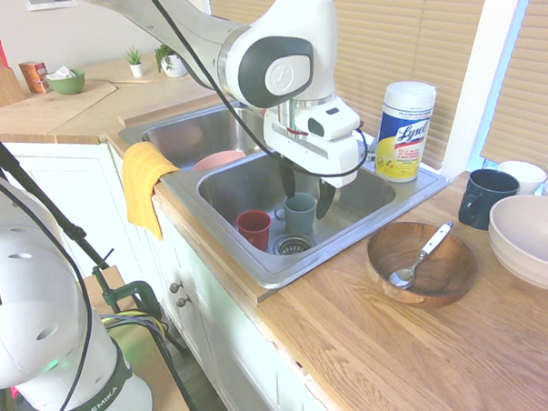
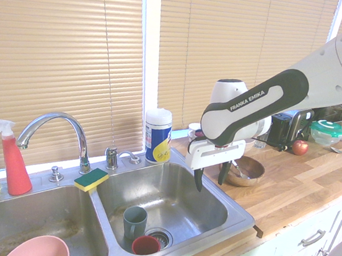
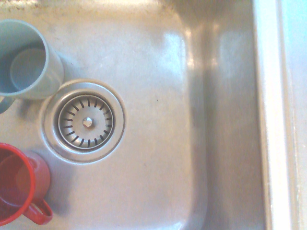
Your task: Put the spoon into the sink
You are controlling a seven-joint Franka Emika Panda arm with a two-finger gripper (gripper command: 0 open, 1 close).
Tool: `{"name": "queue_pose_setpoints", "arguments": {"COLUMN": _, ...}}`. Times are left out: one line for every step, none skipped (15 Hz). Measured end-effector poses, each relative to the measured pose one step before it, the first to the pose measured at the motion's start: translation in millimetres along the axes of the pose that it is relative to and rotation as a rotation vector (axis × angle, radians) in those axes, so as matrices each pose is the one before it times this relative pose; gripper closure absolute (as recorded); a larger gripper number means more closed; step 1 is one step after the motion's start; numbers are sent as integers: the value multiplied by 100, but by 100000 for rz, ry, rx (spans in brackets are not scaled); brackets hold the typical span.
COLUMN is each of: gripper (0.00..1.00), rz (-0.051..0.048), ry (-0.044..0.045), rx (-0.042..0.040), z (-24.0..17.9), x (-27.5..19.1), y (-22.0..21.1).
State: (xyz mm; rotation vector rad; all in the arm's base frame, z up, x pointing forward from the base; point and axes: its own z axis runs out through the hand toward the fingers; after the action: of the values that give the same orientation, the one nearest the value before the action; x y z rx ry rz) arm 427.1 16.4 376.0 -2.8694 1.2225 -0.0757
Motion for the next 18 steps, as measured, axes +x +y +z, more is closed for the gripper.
{"name": "queue_pose_setpoints", "arguments": {"gripper": 0, "rz": 301, "ry": -83, "rx": -83, "z": 41, "x": 0, "y": 1}}
{"name": "queue_pose_setpoints", "arguments": {"gripper": 0, "rz": 961, "ry": -14, "rx": -170, "z": 35, "x": 7, "y": 16}}
{"name": "queue_pose_setpoints", "arguments": {"gripper": 0, "rz": 1060, "ry": 135, "rx": -142, "z": 8, "x": 122, "y": 106}}
{"name": "queue_pose_setpoints", "arguments": {"gripper": 0, "rz": 1225, "ry": 202, "rx": 59, "z": -44, "x": 380, "y": 320}}
{"name": "queue_pose_setpoints", "arguments": {"gripper": 0, "rz": 1526, "ry": 317, "rx": 344, "z": -188, "x": 503, "y": 445}}
{"name": "queue_pose_setpoints", "arguments": {"gripper": 0, "rz": 1451, "ry": 889, "rx": 649, "z": -452, "x": 547, "y": 510}}
{"name": "queue_pose_setpoints", "arguments": {"gripper": 0, "rz": 1323, "ry": 1617, "rx": 1190, "z": -861, "x": 570, "y": 579}}
{"name": "queue_pose_setpoints", "arguments": {"gripper": 0, "rz": 1182, "ry": 1854, "rx": 1616, "z": -1189, "x": 540, "y": 647}}
{"name": "queue_pose_setpoints", "arguments": {"gripper": 0, "rz": 811, "ry": 1529, "rx": 1463, "z": -1196, "x": 520, "y": 714}}
{"name": "queue_pose_setpoints", "arguments": {"gripper": 0, "rz": 477, "ry": 991, "rx": 1130, "z": -1020, "x": 599, "y": 837}}
{"name": "queue_pose_setpoints", "arguments": {"gripper": 0, "rz": 478, "ry": 750, "rx": 883, "z": -696, "x": 704, "y": 846}}
{"name": "queue_pose_setpoints", "arguments": {"gripper": 0, "rz": 335, "ry": 211, "rx": 460, "z": -279, "x": 785, "y": 858}}
{"name": "queue_pose_setpoints", "arguments": {"gripper": 0, "rz": 285, "ry": -180, "rx": 132, "z": 17, "x": 825, "y": 872}}
{"name": "queue_pose_setpoints", "arguments": {"gripper": 0, "rz": 126, "ry": -417, "rx": 169, "z": 173, "x": 828, "y": 861}}
{"name": "queue_pose_setpoints", "arguments": {"gripper": 0, "rz": -17, "ry": -274, "rx": 307, "z": 286, "x": 837, "y": 811}}
{"name": "queue_pose_setpoints", "arguments": {"gripper": 0, "rz": -214, "ry": 312, "rx": 768, "z": 343, "x": 992, "y": 866}}
{"name": "queue_pose_setpoints", "arguments": {"gripper": 0, "rz": -709, "ry": 585, "rx": 920, "z": 521, "x": 999, "y": 772}}
{"name": "queue_pose_setpoints", "arguments": {"gripper": 0, "rz": -1107, "ry": 661, "rx": 1125, "z": 647, "x": 972, "y": 670}}
